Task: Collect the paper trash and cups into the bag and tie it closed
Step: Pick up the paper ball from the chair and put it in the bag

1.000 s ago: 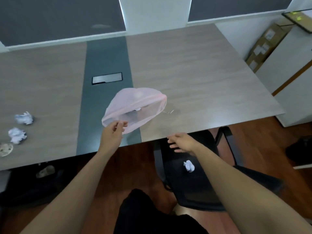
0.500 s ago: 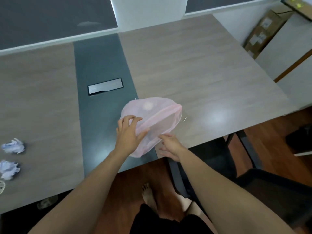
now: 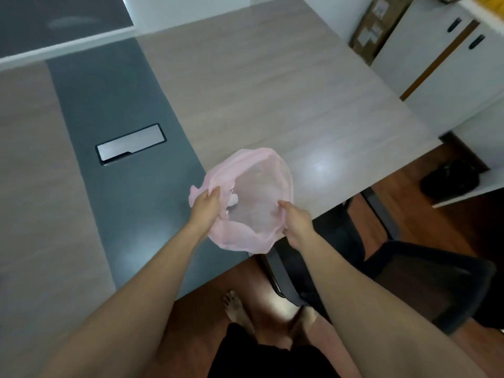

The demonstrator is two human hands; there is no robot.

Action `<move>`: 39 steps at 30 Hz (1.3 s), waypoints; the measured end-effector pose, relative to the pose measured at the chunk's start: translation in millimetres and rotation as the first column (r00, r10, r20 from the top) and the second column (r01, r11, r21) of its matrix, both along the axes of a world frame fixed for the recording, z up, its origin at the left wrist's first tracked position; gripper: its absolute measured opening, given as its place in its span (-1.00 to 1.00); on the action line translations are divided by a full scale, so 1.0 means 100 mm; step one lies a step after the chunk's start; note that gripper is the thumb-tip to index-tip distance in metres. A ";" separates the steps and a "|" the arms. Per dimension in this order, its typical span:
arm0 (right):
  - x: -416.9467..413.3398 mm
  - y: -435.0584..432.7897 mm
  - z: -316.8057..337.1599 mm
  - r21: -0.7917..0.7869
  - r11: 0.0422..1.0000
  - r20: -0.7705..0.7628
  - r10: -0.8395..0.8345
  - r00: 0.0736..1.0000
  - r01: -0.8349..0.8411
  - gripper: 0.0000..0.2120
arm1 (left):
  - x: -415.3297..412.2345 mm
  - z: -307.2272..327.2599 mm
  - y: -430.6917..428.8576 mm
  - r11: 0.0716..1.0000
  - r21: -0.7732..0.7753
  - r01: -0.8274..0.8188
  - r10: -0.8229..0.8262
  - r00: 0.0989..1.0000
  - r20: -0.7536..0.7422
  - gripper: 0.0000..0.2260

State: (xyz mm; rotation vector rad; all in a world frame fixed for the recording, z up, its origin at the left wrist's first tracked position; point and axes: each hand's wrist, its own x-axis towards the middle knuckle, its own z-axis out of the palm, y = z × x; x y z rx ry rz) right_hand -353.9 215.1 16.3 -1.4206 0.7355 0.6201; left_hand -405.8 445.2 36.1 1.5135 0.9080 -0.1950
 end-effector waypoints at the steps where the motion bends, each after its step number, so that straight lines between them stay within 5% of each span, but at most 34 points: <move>1: 0.07 -0.16 0.06 -0.001 0.999 0.030 -0.044 0.999 0.045 -0.83 | 0.04 0.03 -0.06 0.999 -0.047 -0.008 0.007 1.000 -0.007 -0.54; 5: 0.26 -0.84 0.32 0.000 0.982 0.137 -0.188 0.973 0.190 -0.85 | 0.15 0.08 -0.38 0.981 -0.177 0.084 -0.086 0.996 -0.005 -0.29; 15: 0.12 -2.29 0.64 -0.107 0.939 0.318 -0.279 0.906 0.326 -0.83 | 0.02 0.02 -1.70 0.951 -0.131 0.279 -0.275 0.960 0.046 -0.68; 24: 0.17 -2.99 0.51 -0.117 0.946 0.305 -0.256 0.917 0.303 -0.86 | -0.14 -0.20 -2.42 0.952 0.002 0.307 -0.306 0.951 -0.051 -0.72; 29: 0.19 -3.25 0.28 -0.254 0.967 0.232 0.080 0.970 -0.019 -0.81 | -0.32 -0.40 -2.67 0.973 0.068 0.222 -0.213 0.969 -0.128 -0.71; 33: 0.24 -3.29 -0.12 -0.372 0.857 0.159 0.438 0.885 -0.358 -0.80 | -0.45 -0.60 -2.73 0.998 0.066 -0.019 0.032 0.981 -0.190 -0.64; 39: 0.23 -3.04 -0.74 -0.345 0.708 0.043 0.668 0.743 -0.616 -0.75 | -0.73 -1.01 -2.71 0.934 -0.019 -0.357 0.336 0.896 -0.290 -0.57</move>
